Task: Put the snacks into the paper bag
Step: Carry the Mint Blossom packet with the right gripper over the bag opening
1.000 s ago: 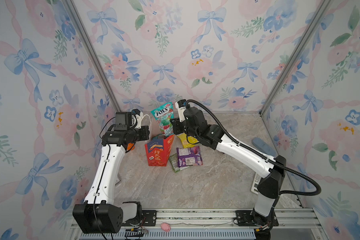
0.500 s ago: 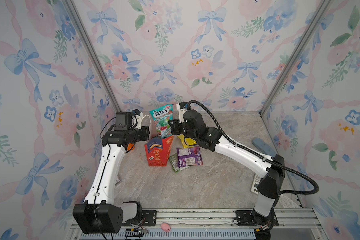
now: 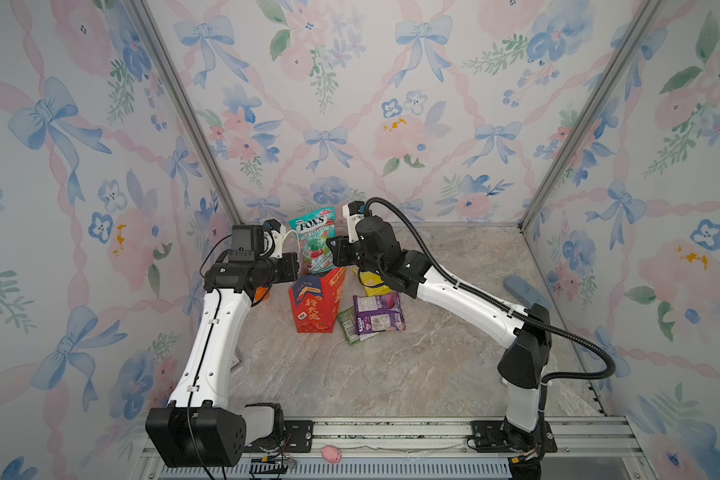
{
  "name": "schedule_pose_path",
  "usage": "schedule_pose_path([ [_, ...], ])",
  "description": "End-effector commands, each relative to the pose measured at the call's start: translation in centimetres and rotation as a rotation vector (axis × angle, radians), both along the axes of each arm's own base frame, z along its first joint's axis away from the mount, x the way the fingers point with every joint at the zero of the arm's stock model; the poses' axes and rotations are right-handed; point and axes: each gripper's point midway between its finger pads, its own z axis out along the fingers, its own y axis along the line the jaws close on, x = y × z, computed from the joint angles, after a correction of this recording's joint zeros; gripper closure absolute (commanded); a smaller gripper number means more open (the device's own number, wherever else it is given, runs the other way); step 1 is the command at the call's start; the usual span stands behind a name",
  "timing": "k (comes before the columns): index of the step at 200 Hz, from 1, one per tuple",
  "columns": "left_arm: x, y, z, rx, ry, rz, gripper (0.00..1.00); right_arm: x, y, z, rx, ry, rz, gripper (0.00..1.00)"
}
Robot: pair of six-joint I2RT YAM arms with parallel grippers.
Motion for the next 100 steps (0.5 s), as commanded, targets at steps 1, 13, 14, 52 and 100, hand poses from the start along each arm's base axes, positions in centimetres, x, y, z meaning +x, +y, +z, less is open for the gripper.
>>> schedule_pose_path([
  [1, -0.5, -0.1, 0.7, 0.002, -0.029, -0.011, 1.00, 0.0, 1.2, 2.5, 0.067, -0.035, 0.025, 1.00],
  [13, -0.5, -0.1, 0.7, 0.003, -0.031, -0.011, 1.00, 0.2, 1.5, 2.2, 0.064, -0.033, 0.027, 1.00],
  [14, -0.5, -0.1, 0.7, 0.003, -0.030, -0.011, 1.00, 0.2, 1.5, 2.2, 0.064, -0.032, 0.026, 1.00],
  [52, -0.5, 0.0, 0.8, 0.007, -0.032, -0.007, 1.00, 0.2, 1.6, 1.7, 0.060, -0.022, 0.026, 1.00],
  [100, -0.4, 0.0, 0.7, 0.008, -0.029, -0.008, 1.00, -0.2, 0.0, 1.6, 0.060, -0.028, 0.000, 1.00],
])
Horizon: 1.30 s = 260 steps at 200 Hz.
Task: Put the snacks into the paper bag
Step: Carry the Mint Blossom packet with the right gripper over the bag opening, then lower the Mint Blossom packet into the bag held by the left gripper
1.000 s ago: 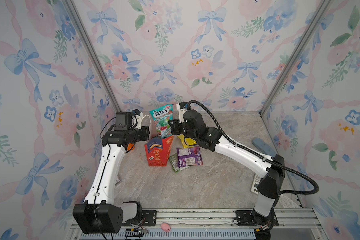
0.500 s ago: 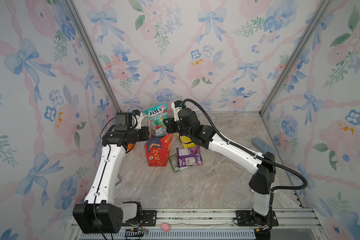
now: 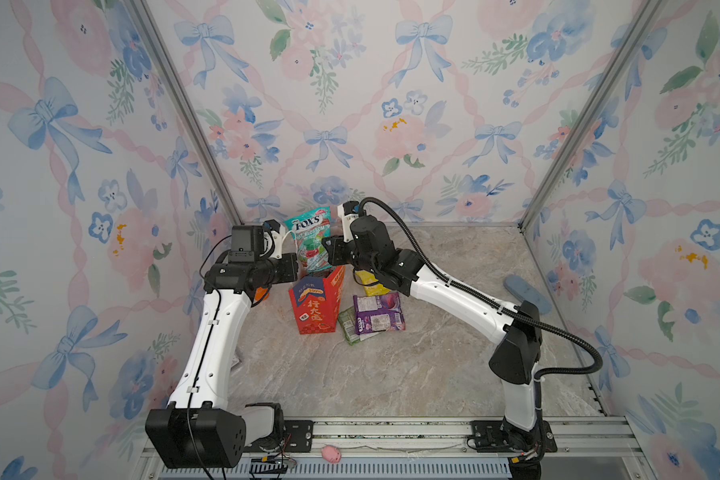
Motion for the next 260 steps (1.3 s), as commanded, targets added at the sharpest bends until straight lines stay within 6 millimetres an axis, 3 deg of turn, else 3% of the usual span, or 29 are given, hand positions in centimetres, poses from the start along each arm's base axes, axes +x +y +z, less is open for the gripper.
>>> schedule_pose_path([
  [1, -0.3, -0.2, 0.7, 0.000, -0.028, -0.015, 1.00, -0.7, -0.9, 2.6, 0.061, -0.033, -0.010, 1.00],
  [107, -0.3, -0.2, 1.0, -0.004, -0.034, -0.017, 1.00, -1.5, -2.3, 0.5, 0.064, 0.013, -0.028, 1.00],
  [166, -0.3, -0.2, 1.0, -0.002, -0.035, -0.018, 1.00, -2.1, -3.8, 0.6, 0.067, -0.009, -0.072, 1.00],
  [260, -0.4, -0.2, 0.9, -0.002, -0.033, -0.015, 1.00, -2.5, -4.0, -1.0, 0.103, 0.036, -0.121, 1.00],
])
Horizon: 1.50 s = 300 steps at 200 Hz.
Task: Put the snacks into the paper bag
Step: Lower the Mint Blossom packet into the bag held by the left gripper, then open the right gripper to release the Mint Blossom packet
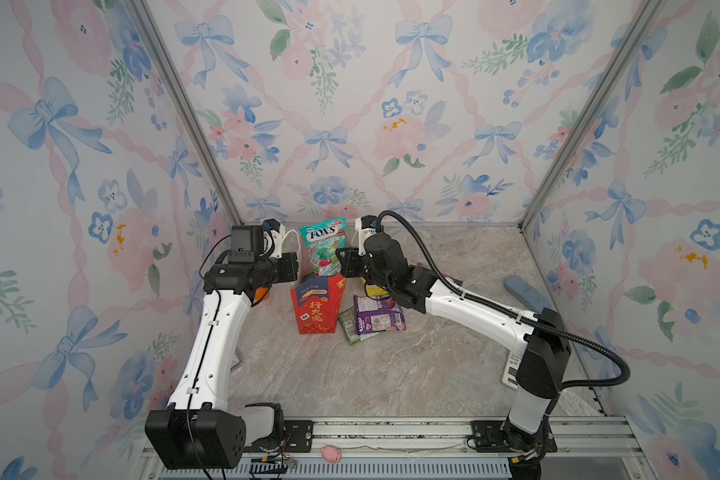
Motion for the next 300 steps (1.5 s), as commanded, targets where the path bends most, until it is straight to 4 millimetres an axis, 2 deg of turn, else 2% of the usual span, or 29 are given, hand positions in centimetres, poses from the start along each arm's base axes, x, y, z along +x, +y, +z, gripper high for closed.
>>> schedule_pose_path([
  [1, -0.5, -0.2, 0.6, -0.001, -0.020, -0.014, 1.00, -0.9, -0.6, 1.1, 0.044, -0.003, -0.027, 1.00],
  [30, -0.5, -0.1, 0.7, 0.000, -0.022, -0.014, 1.00, -1.1, -1.3, 1.4, 0.065, -0.025, -0.056, 1.00],
  [65, -0.4, -0.2, 0.7, -0.003, -0.020, -0.017, 1.00, -1.3, -1.2, 1.2, 0.059, -0.022, -0.052, 1.00],
  [127, -0.5, -0.2, 0.7, -0.003, -0.020, -0.015, 1.00, -1.4, 0.6, 0.2, 0.056, 0.016, 0.004, 1.00],
  [194, -0.4, -0.2, 0.6, 0.000, -0.019, -0.016, 1.00, -1.1, 1.6, -0.7, 0.047, 0.040, 0.024, 1.00],
  [237, -0.5, -0.1, 0.7, 0.002, -0.024, -0.016, 1.00, -1.1, 2.3, -0.5, 0.049, 0.045, 0.049, 0.80],
  [270, -0.5, -0.1, 0.7, 0.006, -0.025, -0.015, 1.00, -1.3, 2.1, 0.7, 0.056, 0.021, 0.057, 0.50],
  [300, -0.4, -0.1, 0.7, 0.004, -0.025, -0.017, 1.00, -1.2, 1.8, 2.2, 0.069, -0.019, 0.070, 0.41],
])
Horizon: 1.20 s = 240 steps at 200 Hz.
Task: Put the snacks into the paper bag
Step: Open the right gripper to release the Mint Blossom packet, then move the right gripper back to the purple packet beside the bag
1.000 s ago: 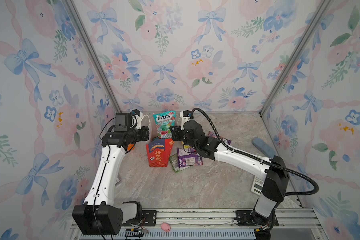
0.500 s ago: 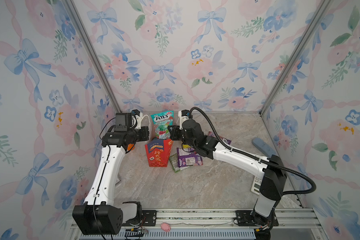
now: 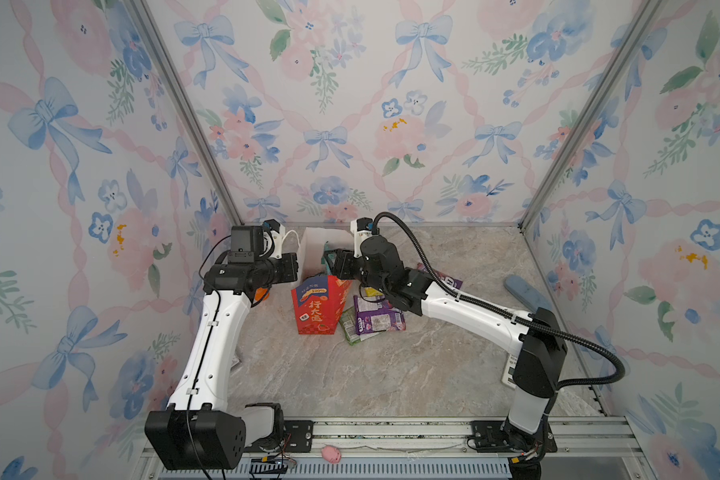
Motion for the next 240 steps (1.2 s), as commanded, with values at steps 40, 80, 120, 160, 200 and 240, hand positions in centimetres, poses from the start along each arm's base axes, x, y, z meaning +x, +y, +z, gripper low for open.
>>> schedule_pose_path([
  [40, -0.4, -0.1, 0.9, 0.004, -0.030, -0.016, 1.00, -0.5, 0.8, 3.9, 0.049, -0.058, 0.113, 0.32],
  [80, -0.3, -0.1, 1.0, 0.005, -0.032, -0.014, 1.00, -1.3, 1.4, 5.1, 0.077, -0.062, 0.204, 0.26],
  [120, -0.3, -0.1, 1.0, 0.004, -0.032, -0.015, 1.00, -2.8, 1.6, 6.7, 0.069, -0.107, 0.322, 0.20],
  [160, -0.3, 0.0, 0.9, 0.005, -0.030, -0.012, 1.00, -4.2, 0.6, 7.9, 0.077, -0.151, 0.401, 0.02],
  [200, -0.3, 0.0, 0.9, 0.005, -0.029, -0.011, 1.00, -5.6, -0.5, 9.3, 0.148, -0.191, 0.509, 0.03],
  [240, -0.3, 0.0, 0.9, 0.003, -0.028, -0.010, 1.00, -8.9, -2.5, 9.5, 0.090, -0.269, 0.595, 0.03],
])
